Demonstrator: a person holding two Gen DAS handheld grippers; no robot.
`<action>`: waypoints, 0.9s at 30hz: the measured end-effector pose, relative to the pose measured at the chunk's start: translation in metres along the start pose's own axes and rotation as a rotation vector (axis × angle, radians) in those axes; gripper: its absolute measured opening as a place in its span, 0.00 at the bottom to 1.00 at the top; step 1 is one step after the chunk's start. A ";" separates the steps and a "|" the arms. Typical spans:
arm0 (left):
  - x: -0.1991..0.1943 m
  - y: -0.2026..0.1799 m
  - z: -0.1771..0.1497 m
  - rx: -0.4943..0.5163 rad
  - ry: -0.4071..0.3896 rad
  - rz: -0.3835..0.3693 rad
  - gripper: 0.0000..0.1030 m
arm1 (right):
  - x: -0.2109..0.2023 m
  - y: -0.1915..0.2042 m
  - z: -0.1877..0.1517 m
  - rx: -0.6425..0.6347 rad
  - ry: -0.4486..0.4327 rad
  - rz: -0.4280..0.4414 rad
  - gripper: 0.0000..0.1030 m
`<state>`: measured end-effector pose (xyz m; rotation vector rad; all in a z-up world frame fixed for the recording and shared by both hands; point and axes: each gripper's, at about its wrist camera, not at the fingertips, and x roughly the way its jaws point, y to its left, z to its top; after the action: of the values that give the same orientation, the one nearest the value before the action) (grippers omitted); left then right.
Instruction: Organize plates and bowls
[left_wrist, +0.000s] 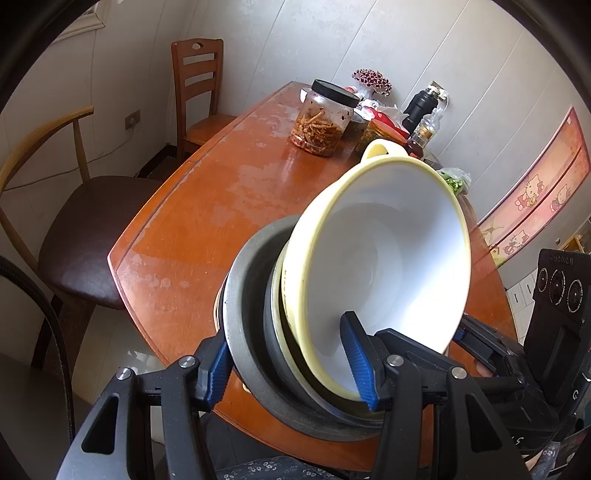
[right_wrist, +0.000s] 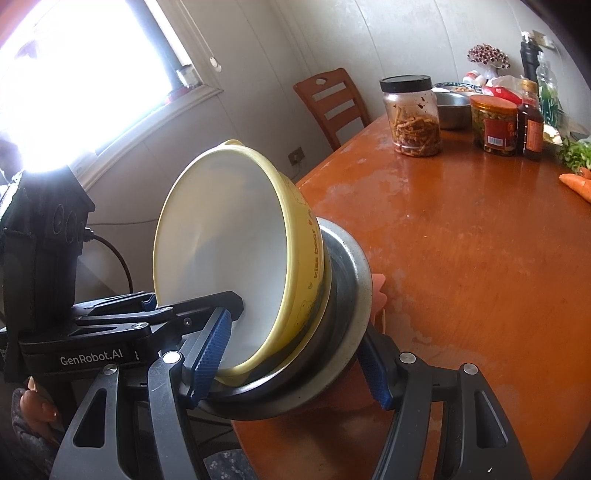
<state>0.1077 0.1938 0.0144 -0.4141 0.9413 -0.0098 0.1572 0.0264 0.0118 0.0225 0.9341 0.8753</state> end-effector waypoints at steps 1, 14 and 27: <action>0.001 0.000 0.000 0.000 0.002 0.001 0.53 | 0.001 0.000 0.000 0.000 0.002 0.000 0.67; 0.007 0.000 0.002 0.003 0.013 0.005 0.53 | 0.007 -0.004 -0.001 0.003 0.020 -0.006 0.67; 0.009 0.002 0.003 0.000 0.017 0.004 0.54 | 0.007 -0.006 0.000 0.015 0.018 -0.003 0.67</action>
<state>0.1153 0.1953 0.0082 -0.4126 0.9587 -0.0095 0.1629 0.0268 0.0047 0.0259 0.9572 0.8668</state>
